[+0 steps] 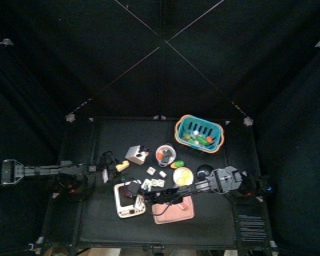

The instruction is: Grab eggplant

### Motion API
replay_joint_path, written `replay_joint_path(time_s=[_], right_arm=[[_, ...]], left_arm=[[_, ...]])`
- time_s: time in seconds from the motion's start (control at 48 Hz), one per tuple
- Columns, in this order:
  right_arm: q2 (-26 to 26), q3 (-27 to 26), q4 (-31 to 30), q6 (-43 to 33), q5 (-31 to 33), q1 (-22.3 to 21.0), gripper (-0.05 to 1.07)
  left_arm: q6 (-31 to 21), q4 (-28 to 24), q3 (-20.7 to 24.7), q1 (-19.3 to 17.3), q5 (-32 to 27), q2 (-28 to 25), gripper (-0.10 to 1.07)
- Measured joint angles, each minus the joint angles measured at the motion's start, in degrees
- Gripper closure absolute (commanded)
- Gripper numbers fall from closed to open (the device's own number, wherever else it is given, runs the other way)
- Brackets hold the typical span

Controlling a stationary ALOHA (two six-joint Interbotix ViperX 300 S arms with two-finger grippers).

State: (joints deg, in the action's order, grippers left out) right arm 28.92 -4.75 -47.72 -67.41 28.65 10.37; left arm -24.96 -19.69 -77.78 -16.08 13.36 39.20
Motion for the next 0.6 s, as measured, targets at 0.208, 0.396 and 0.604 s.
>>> replay_joint_path(time_s=[0.208, 0.396, 0.604], right_arm=[[-3.25, 1.05, -0.35, 0.09, 5.27, 0.44, 0.22], [-6.33, 3.87, -0.09, 0.09, 11.25, 1.67, 0.22], [-10.02, 8.00, 0.09, -0.35, 17.67, 3.08, 0.22]], left_arm=[[0.00, 0.09, 0.00, 0.00, -0.09, 0.00, 0.04], [0.18, 0.00, -0.09, 0.18, 0.00, 0.00, 0.04], [0.18, -0.26, 0.09, 0.97, 0.62, 0.00, 0.04]])
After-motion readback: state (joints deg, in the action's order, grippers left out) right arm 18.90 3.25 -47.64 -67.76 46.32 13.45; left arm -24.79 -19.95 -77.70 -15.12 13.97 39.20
